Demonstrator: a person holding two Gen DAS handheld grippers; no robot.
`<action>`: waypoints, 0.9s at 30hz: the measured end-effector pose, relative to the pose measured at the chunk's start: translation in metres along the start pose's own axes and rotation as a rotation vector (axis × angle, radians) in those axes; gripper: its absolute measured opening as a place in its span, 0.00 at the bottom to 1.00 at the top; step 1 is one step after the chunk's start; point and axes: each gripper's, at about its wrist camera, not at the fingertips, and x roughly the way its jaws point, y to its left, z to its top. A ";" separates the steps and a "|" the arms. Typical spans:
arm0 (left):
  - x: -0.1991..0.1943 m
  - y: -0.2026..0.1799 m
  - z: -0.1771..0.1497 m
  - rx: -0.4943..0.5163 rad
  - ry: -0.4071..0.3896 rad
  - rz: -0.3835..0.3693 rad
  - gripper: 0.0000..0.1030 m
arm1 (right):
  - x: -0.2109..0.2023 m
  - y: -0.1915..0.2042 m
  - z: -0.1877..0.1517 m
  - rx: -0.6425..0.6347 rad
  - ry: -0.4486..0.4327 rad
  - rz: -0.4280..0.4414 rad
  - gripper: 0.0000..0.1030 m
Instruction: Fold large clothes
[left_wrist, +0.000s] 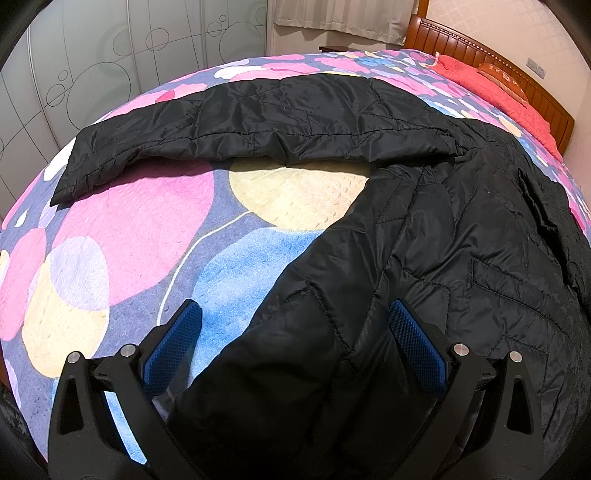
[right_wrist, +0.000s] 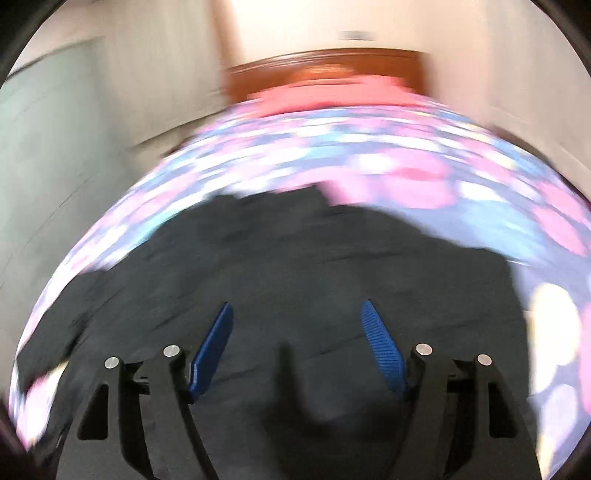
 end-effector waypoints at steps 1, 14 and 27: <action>0.000 0.000 0.000 0.000 0.000 0.000 0.98 | 0.010 -0.021 0.007 0.045 0.005 -0.067 0.56; 0.002 0.000 0.002 0.009 -0.001 0.008 0.98 | 0.044 -0.034 -0.004 0.030 0.082 -0.189 0.51; 0.002 -0.002 0.001 0.008 -0.002 0.006 0.98 | 0.028 0.008 -0.027 -0.075 0.104 -0.130 0.52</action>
